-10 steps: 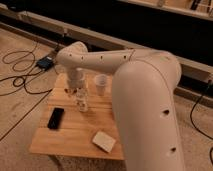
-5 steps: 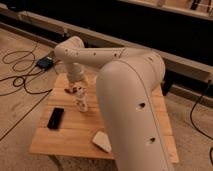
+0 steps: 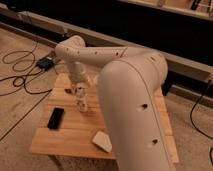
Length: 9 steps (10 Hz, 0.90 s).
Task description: Knock the bottle over
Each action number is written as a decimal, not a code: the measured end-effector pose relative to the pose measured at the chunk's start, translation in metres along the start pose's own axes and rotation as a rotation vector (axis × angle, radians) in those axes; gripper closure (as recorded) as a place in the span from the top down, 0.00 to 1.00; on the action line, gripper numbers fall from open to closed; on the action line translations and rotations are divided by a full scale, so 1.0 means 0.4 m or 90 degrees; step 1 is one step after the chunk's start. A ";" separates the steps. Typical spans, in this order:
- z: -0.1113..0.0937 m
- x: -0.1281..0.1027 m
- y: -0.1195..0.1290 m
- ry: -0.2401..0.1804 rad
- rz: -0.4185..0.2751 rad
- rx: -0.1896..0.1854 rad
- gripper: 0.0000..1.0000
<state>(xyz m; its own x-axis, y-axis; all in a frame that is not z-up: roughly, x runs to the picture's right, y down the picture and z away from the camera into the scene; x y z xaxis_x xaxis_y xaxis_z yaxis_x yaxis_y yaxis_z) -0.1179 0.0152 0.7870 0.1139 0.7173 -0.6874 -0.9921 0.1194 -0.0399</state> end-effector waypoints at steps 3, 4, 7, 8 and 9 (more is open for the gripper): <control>0.009 0.031 -0.076 0.006 0.041 0.011 0.65; 0.019 0.040 -0.112 0.008 0.061 0.017 0.65; 0.031 0.064 -0.176 0.014 0.096 0.026 0.65; 0.032 0.069 -0.181 0.014 0.098 0.023 0.65; 0.032 0.069 -0.179 0.015 0.098 0.022 0.65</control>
<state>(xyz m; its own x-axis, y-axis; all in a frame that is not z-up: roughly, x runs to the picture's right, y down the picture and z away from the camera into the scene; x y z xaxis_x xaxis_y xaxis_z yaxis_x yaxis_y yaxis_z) -0.0430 0.0352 0.7803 -0.0407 0.7132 -0.6998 -0.9952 0.0336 0.0922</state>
